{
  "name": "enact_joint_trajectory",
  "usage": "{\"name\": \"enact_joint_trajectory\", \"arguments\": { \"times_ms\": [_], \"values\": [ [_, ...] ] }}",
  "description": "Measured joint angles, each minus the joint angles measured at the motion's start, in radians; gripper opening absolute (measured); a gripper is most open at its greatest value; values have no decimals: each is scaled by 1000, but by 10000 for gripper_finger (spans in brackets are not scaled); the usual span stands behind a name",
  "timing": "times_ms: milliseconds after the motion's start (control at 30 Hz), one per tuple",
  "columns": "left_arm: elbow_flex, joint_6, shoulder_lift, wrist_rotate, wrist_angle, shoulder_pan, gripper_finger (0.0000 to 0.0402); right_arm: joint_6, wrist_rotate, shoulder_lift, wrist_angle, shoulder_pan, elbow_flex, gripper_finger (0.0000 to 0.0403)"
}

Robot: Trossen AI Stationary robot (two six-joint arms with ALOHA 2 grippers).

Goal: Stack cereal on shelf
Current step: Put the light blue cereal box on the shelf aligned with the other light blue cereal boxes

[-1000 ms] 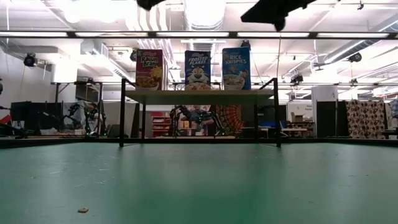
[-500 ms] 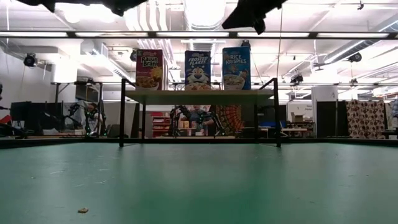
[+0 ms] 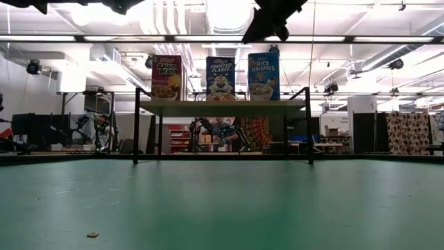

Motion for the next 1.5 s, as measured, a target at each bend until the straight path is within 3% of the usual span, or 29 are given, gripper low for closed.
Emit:
{"name": "enact_joint_trajectory", "arguments": {
  "times_ms": [467, 1067, 1500],
  "values": [
    [0, 14, 8, 0, 1, 0, 231, -25, 86, 4, -86, -2, -11, 9],
    [0, 21, 15, 0, 10, 0, 231, -50, 72, -32, -98, 5, 40, 9],
    [0, 33, 7, 0, 10, 0, 231, -46, 41, 55, -77, 6, 38, 9]
  ]
}}
